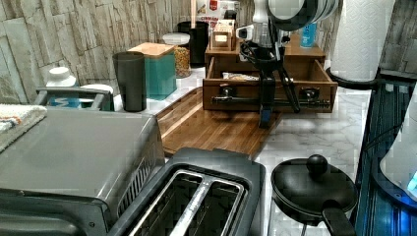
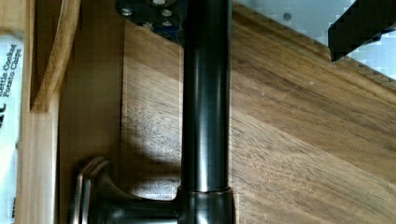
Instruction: Open the drawer.
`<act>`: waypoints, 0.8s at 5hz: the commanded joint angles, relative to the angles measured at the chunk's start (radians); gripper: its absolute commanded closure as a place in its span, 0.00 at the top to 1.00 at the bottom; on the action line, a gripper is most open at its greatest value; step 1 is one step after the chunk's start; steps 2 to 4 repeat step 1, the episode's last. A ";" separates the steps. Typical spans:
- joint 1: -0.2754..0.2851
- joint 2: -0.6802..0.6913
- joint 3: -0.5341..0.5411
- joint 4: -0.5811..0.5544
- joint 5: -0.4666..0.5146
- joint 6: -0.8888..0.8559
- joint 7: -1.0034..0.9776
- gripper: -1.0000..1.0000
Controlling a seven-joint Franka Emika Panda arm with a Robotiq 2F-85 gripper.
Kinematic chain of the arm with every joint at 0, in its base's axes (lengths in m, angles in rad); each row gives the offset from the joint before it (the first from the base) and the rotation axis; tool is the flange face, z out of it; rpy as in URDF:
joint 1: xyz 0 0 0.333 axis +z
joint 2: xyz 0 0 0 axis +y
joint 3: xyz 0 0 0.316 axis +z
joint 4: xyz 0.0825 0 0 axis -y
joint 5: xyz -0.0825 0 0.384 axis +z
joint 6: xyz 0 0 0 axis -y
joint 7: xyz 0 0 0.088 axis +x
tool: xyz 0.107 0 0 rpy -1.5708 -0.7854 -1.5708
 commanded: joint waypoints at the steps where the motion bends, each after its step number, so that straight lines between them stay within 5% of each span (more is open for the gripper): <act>1: 0.126 -0.070 0.176 -0.092 -0.025 0.013 0.061 1.00; 4: 0.126 -0.070 0.176 -0.092 -0.025 0.013 0.061 1.00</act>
